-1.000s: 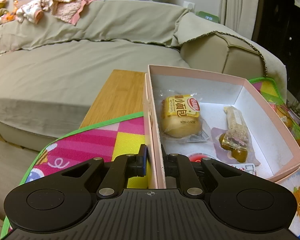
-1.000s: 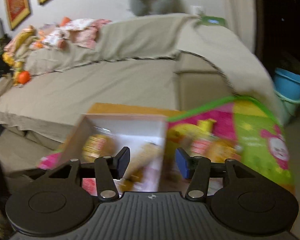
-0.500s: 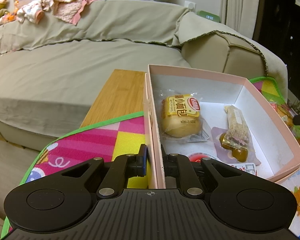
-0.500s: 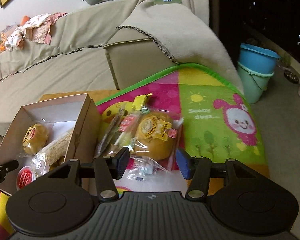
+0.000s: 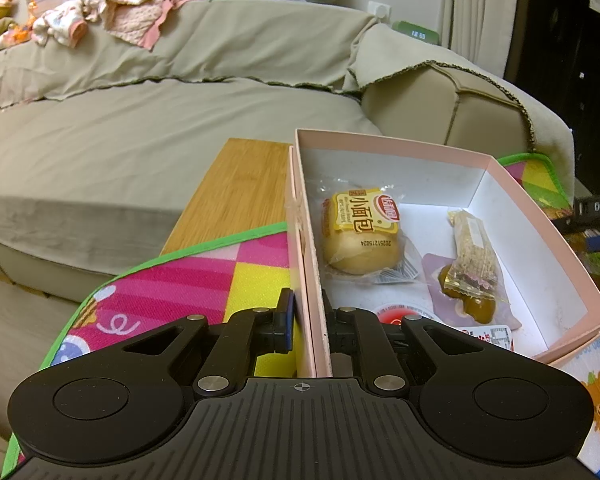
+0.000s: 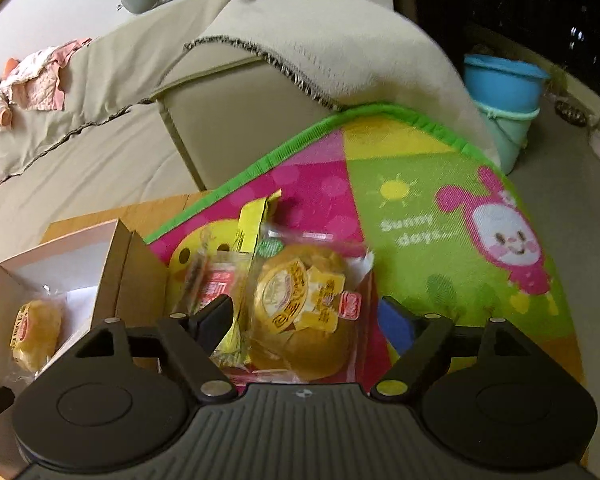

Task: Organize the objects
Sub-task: 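Grasp the round bun packet with yellow label using the right tool, then carry the yellow-label bun into the pink box and release it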

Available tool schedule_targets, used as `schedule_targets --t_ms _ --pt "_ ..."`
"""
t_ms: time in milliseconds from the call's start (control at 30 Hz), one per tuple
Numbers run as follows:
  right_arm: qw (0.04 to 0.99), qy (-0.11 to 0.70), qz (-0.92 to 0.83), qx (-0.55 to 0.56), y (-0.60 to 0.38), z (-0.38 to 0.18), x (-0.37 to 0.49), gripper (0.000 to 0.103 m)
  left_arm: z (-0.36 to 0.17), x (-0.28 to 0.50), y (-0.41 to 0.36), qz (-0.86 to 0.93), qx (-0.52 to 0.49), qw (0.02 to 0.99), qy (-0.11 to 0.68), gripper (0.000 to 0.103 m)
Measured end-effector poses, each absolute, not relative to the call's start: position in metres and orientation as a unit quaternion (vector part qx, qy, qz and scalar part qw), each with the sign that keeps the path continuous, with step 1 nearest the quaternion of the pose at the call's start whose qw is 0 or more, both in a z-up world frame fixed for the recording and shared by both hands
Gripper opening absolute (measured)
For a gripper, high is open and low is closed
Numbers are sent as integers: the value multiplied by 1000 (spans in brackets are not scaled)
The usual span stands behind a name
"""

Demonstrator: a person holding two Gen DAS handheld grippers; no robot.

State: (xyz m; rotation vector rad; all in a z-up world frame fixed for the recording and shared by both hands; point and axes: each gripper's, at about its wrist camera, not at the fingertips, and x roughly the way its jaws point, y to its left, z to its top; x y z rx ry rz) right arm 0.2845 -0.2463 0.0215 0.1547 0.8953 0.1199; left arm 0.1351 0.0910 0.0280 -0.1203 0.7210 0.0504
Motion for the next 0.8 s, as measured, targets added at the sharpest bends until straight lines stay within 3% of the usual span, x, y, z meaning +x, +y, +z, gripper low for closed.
schedule_targets --t_ms 33,100,233,800 --pt "894 438 60 76 -247 19 285 76 28 135 91 25 -59 934 352 13" --pt "891 444 66 74 -250 16 283 60 28 135 91 25 -59 934 352 13" --pt "895 436 66 67 -260 23 270 53 28 135 91 25 -58 934 353 13" --pt "883 445 146 6 -253 71 132 53 29 140 91 20 -50 935 352 12"
